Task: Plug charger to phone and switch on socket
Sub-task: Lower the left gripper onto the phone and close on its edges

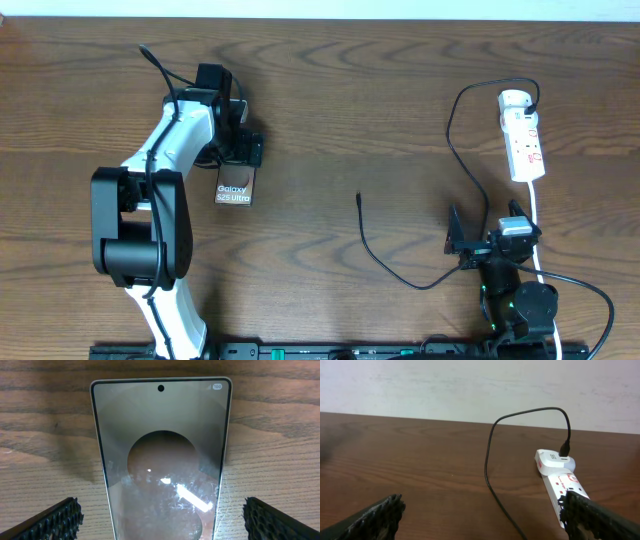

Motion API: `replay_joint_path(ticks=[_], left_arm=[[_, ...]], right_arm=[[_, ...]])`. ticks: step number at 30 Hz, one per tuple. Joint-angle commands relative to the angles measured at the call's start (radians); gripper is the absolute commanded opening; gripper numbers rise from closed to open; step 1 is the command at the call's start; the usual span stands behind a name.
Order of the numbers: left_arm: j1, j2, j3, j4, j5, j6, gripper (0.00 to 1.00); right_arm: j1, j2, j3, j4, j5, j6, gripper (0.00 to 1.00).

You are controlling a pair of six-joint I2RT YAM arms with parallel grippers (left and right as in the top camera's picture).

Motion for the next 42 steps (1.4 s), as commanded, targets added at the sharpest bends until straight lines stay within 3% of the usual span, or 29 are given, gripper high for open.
replay_joint_path(ticks=[1,42], left_arm=[[0.003,0.015,-0.008,0.002,-0.002,0.013,0.98],[0.002,0.015,-0.071,0.057,0.039,0.013,0.98]], right_arm=[[-0.002,-0.002,-0.002,-0.003,-0.009,0.010,0.99],[-0.002,-0.002,-0.002,-0.003,-0.009,0.010,0.99]])
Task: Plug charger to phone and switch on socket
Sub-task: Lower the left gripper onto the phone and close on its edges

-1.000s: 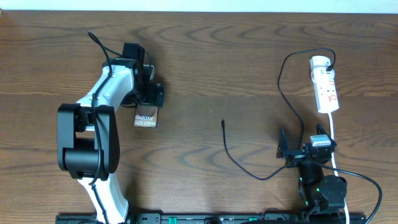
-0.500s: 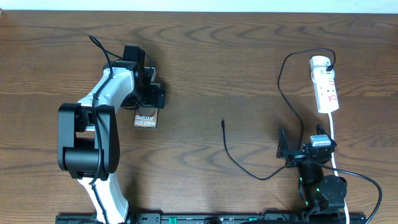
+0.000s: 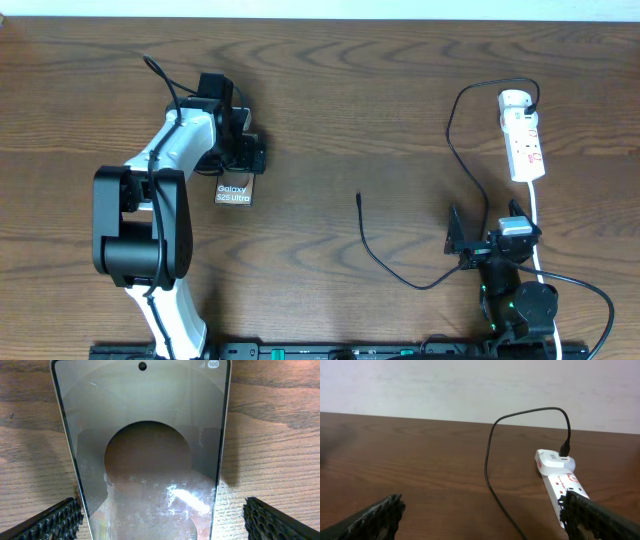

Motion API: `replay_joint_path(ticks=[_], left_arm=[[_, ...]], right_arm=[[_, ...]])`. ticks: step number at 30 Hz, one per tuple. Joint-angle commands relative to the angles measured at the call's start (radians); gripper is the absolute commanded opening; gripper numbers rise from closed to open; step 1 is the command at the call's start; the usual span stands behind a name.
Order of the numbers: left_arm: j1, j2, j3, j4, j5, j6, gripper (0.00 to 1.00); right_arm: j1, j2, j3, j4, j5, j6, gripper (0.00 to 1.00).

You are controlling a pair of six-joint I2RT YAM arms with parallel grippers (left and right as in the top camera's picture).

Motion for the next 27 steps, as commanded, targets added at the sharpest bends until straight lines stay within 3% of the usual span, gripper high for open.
replay_joint_path(ticks=[1,6,27], left_arm=[[0.002,0.014,-0.004,-0.002,-0.008,0.013,0.98],[0.001,0.014,-0.004,-0.003,-0.064,0.013,0.98],[-0.010,0.015,-0.004,-0.002,-0.066,0.013,0.98]], right_arm=[[-0.002,-0.002,-0.002,-0.003,-0.009,0.010,0.99],[-0.002,-0.002,-0.002,-0.003,-0.009,0.010,0.99],[-0.002,-0.002,-0.002,-0.003,-0.009,0.010,0.99]])
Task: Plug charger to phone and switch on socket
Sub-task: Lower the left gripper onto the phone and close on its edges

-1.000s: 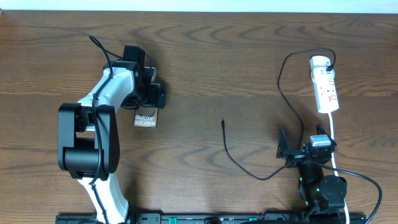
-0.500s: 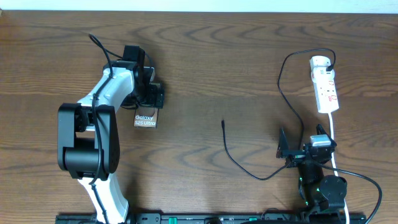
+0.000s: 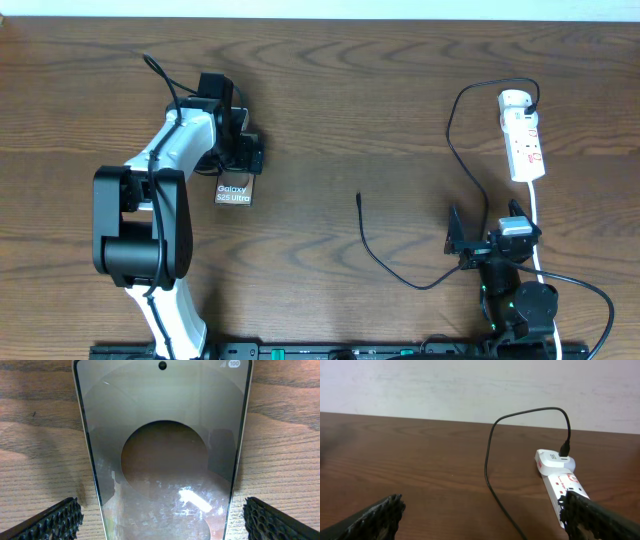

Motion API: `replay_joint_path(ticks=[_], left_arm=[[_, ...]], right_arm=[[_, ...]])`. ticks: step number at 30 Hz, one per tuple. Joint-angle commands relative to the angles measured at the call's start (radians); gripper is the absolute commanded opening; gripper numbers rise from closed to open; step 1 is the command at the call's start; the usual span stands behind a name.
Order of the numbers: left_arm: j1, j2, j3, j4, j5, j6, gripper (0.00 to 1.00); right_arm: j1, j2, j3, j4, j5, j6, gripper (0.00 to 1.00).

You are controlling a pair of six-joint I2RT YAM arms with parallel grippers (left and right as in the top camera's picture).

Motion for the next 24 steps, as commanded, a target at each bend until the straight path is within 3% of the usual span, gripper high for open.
replay_joint_path(ticks=[1,24], left_arm=[[-0.008,0.015,-0.004,-0.002,-0.019,0.013,0.98],[-0.008,0.015,-0.029,0.029,-0.019,0.013,0.98]], right_arm=[[-0.002,-0.002,-0.002,-0.003,-0.009,0.010,0.99],[-0.002,-0.002,-0.002,-0.003,-0.009,0.010,0.99]])
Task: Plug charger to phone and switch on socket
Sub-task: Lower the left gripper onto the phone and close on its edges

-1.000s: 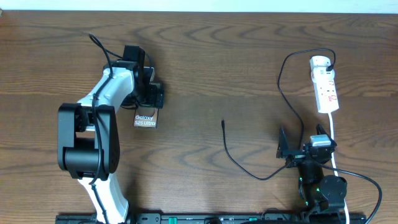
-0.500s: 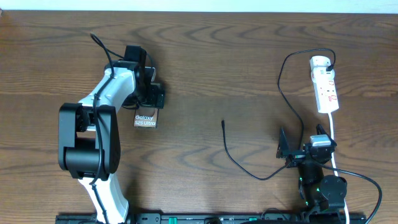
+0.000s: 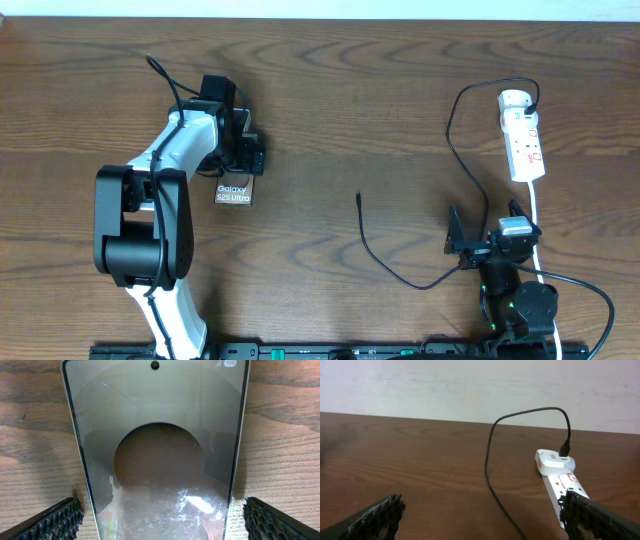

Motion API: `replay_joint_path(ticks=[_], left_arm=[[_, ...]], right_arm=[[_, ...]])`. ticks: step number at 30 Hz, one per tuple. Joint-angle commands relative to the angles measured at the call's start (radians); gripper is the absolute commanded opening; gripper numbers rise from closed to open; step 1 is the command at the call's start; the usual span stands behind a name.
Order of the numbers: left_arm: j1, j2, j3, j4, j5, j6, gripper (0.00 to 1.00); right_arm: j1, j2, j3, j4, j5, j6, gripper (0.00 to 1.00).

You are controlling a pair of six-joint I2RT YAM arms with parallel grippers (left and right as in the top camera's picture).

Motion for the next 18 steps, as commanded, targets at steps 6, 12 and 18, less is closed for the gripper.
replay_joint_path(ticks=[6,12,18], left_arm=[[-0.002,0.014,-0.048,0.035,-0.016,0.013,0.98],[-0.002,0.014,-0.066,0.045,-0.016,0.013,0.98],[-0.002,0.014,-0.066,0.045,-0.016,0.013,0.98]], right_arm=[[-0.002,-0.002,-0.002,-0.003,-0.009,0.010,0.99],[-0.002,-0.002,-0.002,-0.003,-0.009,0.010,0.99],[-0.002,-0.002,-0.002,-0.003,-0.009,0.010,0.99]])
